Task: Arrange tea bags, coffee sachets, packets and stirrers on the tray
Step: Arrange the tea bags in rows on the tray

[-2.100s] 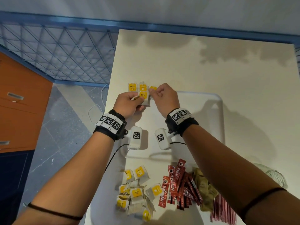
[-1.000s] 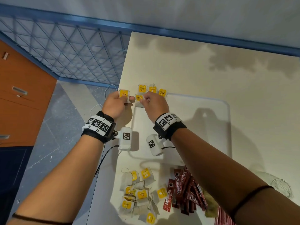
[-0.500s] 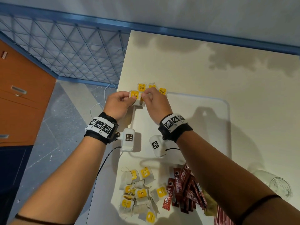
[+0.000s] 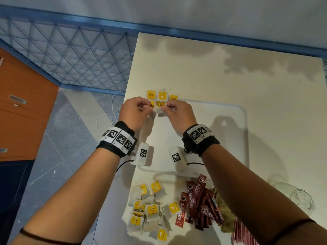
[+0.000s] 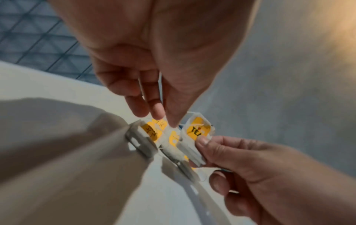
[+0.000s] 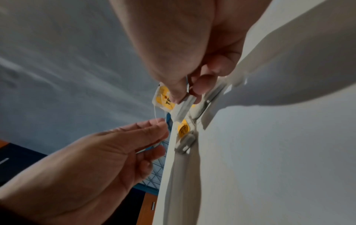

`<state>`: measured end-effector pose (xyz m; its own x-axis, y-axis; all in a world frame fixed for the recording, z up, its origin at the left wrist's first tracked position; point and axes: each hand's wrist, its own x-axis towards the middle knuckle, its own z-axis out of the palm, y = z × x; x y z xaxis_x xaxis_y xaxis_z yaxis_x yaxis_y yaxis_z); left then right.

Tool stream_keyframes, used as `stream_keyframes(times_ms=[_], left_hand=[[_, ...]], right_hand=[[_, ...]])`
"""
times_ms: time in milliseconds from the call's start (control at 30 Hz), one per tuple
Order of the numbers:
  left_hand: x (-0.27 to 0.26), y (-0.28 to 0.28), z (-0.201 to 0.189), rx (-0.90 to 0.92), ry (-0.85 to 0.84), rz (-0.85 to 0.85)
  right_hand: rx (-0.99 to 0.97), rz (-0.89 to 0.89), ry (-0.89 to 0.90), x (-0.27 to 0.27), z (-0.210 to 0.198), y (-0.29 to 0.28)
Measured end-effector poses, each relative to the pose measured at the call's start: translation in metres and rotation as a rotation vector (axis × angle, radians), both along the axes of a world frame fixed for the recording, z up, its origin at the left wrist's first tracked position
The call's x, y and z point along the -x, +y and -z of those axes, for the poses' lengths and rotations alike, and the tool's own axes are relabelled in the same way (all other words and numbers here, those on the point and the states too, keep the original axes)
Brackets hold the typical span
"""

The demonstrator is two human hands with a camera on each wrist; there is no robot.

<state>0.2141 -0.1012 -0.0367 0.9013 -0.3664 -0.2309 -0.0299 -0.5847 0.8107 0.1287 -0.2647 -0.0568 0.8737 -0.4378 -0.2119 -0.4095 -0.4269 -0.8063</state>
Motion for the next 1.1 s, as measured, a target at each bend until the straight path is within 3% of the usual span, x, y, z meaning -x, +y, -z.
stream_keyframes(times_ms=[133, 267, 500, 900, 1100], left_hand=[[-0.003, -0.003, 0.001, -0.222, -0.161, 0.08], [-0.005, -0.006, 0.01, -0.308, -0.157, 0.147], [-0.006, -0.008, 0.017, -0.337, -0.158, 0.169], [-0.008, -0.01, 0.015, -0.318, -0.092, 0.157], [0.008, 0.005, -0.003, -0.279, -0.123, 0.251]], right_hand=[[0.023, 0.018, 0.067, -0.004, 0.001, -0.005], [0.099, -0.048, 0.151, -0.008, 0.003, 0.001], [0.216, -0.038, 0.206, -0.017, 0.004, 0.007], [0.177, 0.044, 0.224, -0.022, -0.005, 0.0], [0.11, 0.023, 0.127, -0.002, -0.014, -0.002]])
